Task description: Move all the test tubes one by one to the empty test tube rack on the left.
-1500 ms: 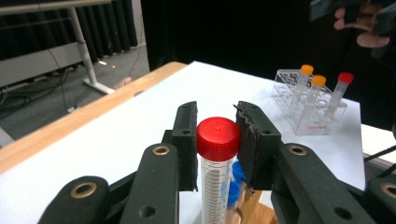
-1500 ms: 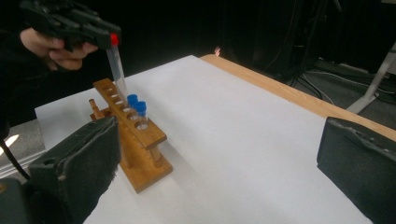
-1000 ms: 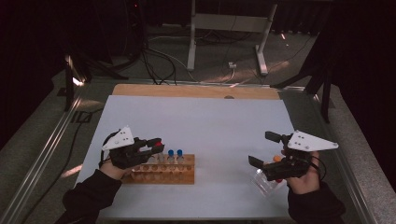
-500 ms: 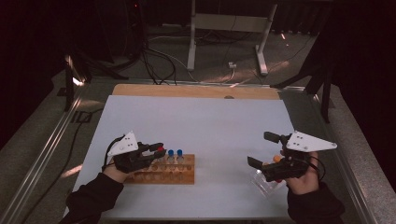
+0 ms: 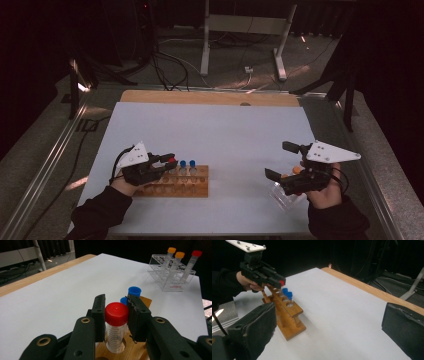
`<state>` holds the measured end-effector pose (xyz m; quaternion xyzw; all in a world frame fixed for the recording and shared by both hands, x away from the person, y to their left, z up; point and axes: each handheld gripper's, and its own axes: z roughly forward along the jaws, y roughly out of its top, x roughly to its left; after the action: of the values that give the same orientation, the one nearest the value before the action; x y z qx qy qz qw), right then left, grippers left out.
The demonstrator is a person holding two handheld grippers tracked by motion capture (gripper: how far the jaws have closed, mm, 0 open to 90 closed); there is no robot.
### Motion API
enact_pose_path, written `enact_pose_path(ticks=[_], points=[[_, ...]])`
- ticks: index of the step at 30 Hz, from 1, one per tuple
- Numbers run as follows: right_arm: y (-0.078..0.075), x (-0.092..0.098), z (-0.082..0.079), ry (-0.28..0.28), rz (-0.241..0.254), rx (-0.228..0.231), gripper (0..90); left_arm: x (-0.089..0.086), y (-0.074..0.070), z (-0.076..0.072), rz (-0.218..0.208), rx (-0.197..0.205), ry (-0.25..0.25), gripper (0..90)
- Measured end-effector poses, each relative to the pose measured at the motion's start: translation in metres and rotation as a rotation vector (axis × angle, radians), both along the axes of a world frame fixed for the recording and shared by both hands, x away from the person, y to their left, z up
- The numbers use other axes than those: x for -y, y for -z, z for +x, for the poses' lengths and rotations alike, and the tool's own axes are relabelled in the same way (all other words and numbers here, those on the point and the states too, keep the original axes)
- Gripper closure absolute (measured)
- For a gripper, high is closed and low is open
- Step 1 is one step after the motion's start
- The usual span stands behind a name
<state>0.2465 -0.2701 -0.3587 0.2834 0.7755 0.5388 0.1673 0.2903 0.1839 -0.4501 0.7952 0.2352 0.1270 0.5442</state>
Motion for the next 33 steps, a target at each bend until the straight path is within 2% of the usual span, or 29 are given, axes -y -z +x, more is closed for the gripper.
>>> enact_pose_path(ticks=[4, 6, 10, 15, 17, 19, 21, 23, 24, 28, 33], points=[[-0.002, 0.001, -0.001, -0.003, -0.003, 0.010, 0.0, -0.001, -0.003, 0.000, -0.016, -0.023, 0.005, 64.0], [-0.003, 0.001, -0.001, -0.010, -0.002, 0.035, 0.0, -0.002, -0.006, -0.001, -0.025, -0.017, 0.005, 58.7], [-0.006, 0.005, -0.003, -0.030, 0.044, 0.078, 0.0, -0.005, -0.014, -0.005, -0.055, -0.016, 0.011, 46.2], [-0.012, 0.012, -0.006, -0.016, 0.051, 0.113, 0.0, -0.009, -0.023, -0.012, -0.068, -0.005, 0.004, 32.2], [-0.014, 0.015, -0.007, -0.011, 0.041, 0.104, 0.0, -0.011, -0.026, -0.016, -0.070, 0.000, -0.005, 25.4], [-0.015, 0.019, -0.008, -0.004, 0.038, 0.106, 0.0, -0.013, -0.029, -0.018, -0.083, -0.011, 0.000, 17.8], [-0.015, 0.024, -0.010, 0.015, 0.035, 0.108, 0.0, -0.015, -0.030, -0.021, -0.087, -0.013, 0.001, 15.0], [-0.014, 0.029, -0.012, 0.034, 0.024, 0.104, 1.3, -0.016, -0.031, -0.023, -0.076, -0.013, 0.006, 5.7], [-0.014, 0.033, -0.013, 0.043, 0.028, 0.103, 3.9, -0.017, -0.031, -0.024, -0.076, -0.009, 0.003, 4.5], [-0.010, 0.048, -0.017, 0.086, 0.073, 0.076, 3.3, -0.021, -0.032, -0.029, -0.080, 0.012, -0.007, 1.3], [-0.001, 0.060, -0.025, 0.124, 0.051, 0.053, 3.3, -0.028, -0.030, -0.031, -0.089, 0.031, -0.045, 0.5]])
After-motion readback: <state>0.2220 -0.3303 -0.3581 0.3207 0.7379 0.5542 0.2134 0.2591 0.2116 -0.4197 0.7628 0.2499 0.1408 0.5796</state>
